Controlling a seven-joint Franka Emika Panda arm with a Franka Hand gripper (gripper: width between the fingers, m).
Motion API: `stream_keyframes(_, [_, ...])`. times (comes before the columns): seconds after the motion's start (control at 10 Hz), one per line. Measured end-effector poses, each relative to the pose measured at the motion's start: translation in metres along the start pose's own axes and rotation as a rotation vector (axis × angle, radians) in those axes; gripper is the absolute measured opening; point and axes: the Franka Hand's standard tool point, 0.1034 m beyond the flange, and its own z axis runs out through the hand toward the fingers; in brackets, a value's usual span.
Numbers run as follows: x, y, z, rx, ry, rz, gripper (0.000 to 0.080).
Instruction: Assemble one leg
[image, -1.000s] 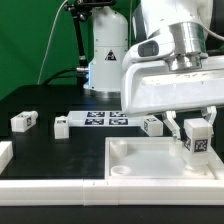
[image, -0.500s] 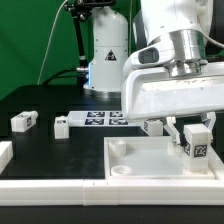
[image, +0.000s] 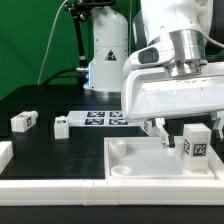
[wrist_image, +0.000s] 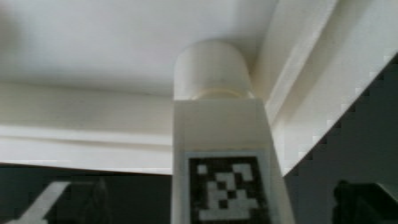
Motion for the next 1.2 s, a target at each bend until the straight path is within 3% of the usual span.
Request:
stream_keyframes(0.9, [0.011,0.001,-0.01,0.011,-0.036,0.0,0.0649])
stream_keyframes(1.2, [0.002,-0.005,-0.008,0.068,-0.261,0.005,0.0649])
